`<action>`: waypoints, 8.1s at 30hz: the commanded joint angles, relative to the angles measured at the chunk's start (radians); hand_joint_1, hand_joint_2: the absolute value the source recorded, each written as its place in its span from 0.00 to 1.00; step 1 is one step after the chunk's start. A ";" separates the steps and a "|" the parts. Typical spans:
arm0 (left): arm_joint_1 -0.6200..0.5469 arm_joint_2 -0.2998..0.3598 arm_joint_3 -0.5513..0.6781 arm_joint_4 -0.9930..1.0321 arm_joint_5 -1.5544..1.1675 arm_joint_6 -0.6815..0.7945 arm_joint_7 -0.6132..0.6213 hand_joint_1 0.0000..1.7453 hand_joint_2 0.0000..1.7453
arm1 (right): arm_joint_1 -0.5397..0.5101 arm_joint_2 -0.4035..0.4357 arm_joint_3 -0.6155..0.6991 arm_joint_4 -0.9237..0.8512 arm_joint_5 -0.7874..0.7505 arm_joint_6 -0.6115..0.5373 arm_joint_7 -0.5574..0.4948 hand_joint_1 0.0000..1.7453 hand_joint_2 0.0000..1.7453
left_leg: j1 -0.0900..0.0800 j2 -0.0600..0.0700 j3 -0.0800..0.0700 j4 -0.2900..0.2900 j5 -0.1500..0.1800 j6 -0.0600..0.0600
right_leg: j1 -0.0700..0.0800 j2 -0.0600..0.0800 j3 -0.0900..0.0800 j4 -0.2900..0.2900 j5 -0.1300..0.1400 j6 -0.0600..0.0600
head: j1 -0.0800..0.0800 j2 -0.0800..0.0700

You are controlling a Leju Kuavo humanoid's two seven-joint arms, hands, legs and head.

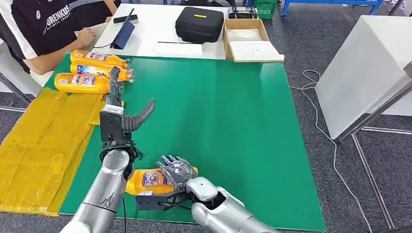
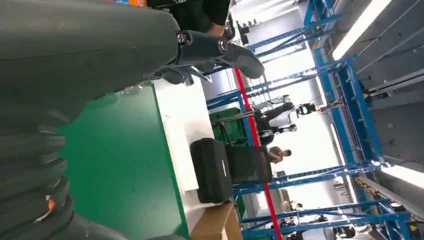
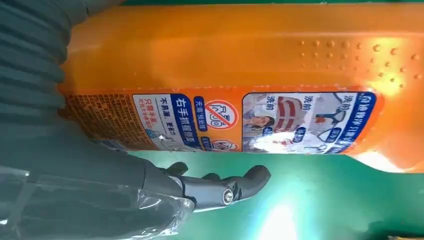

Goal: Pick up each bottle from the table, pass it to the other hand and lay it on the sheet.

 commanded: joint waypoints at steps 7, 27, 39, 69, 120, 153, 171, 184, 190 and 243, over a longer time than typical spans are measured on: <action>-0.055 0.028 0.012 0.096 0.038 0.013 -0.007 0.00 1.00 | -0.066 0.011 0.065 0.192 -0.027 0.005 0.021 0.00 1.00 | 0.000 -0.001 0.003 -0.001 0.000 -0.002 | 0.000 -0.001 0.003 -0.001 0.000 -0.001 | 0.000 0.000; -0.068 0.031 0.010 0.129 0.036 0.019 -0.009 0.00 1.00 | -0.059 0.011 0.059 0.202 -0.030 -0.012 0.020 0.99 1.00 | 0.000 -0.002 0.003 -0.001 0.006 -0.003 | 0.000 -0.003 0.003 -0.001 0.005 -0.004 | 0.000 0.000; -0.083 0.035 0.003 0.175 0.058 0.015 -0.040 0.00 1.00 | -0.043 -0.020 -0.017 0.193 -0.076 -0.092 0.003 0.99 1.00 | 0.000 -0.003 0.004 -0.001 0.006 -0.004 | 0.001 -0.003 0.003 -0.002 0.006 -0.004 | 0.000 0.000; 0.086 0.015 0.100 -0.093 0.092 0.030 -0.071 0.00 1.00 | 0.240 -0.166 -0.784 -0.173 -0.007 -0.768 -0.161 1.00 1.00 | 0.000 -0.002 -0.002 0.000 0.005 -0.004 | 0.000 -0.002 -0.002 -0.001 0.006 -0.003 | 0.000 0.000; 0.112 0.014 -0.334 0.000 0.197 -0.676 0.250 0.00 1.00 | 0.283 0.032 -0.844 -0.348 -0.099 -0.768 -0.781 1.00 1.00 | 0.000 0.000 -0.004 0.000 0.005 -0.004 | 0.000 0.000 -0.005 -0.001 0.006 -0.003 | 0.000 0.000; -0.003 -0.097 -0.333 0.014 0.381 -0.599 0.304 0.00 1.00 | 0.269 0.077 -0.802 -0.247 0.067 -0.768 -0.698 1.00 1.00 | 0.000 0.000 -0.006 0.000 0.005 -0.003 | 0.000 0.000 -0.006 0.000 0.006 -0.003 | 0.000 0.000; -0.042 -0.139 -0.376 0.041 0.435 -0.613 0.323 0.00 1.00 | 0.289 0.077 -0.734 -0.234 0.076 -0.768 -0.644 1.00 1.00 | 0.001 -0.002 -0.005 0.001 0.004 -0.004 | 0.001 -0.002 -0.005 0.000 0.005 -0.003 | 0.000 0.000; -0.049 -0.156 -0.385 0.051 0.442 -0.618 0.328 0.00 1.00 | 0.284 0.077 -0.684 -0.225 0.087 -0.768 -0.608 1.00 1.00 | 0.001 -0.001 -0.007 0.001 0.005 -0.003 | 0.001 -0.002 -0.007 -0.001 0.006 -0.003 | 0.000 0.000; -0.055 -0.158 -0.386 0.065 0.442 -0.613 0.328 0.00 1.00 | 0.286 0.077 -0.678 -0.217 0.095 -0.768 -0.591 1.00 1.00 | 0.001 -0.002 -0.005 0.001 0.004 -0.004 | 0.001 -0.003 -0.005 0.000 0.005 -0.003 | 0.000 0.000; -0.112 -0.193 -0.361 0.158 0.488 -0.519 0.236 0.09 1.00 | 0.313 0.077 -0.607 -0.214 0.311 -0.768 -0.471 1.00 1.00 | 0.001 -0.001 -0.006 0.001 0.004 -0.004 | 0.001 -0.003 -0.007 0.000 0.005 -0.003 | 0.000 0.000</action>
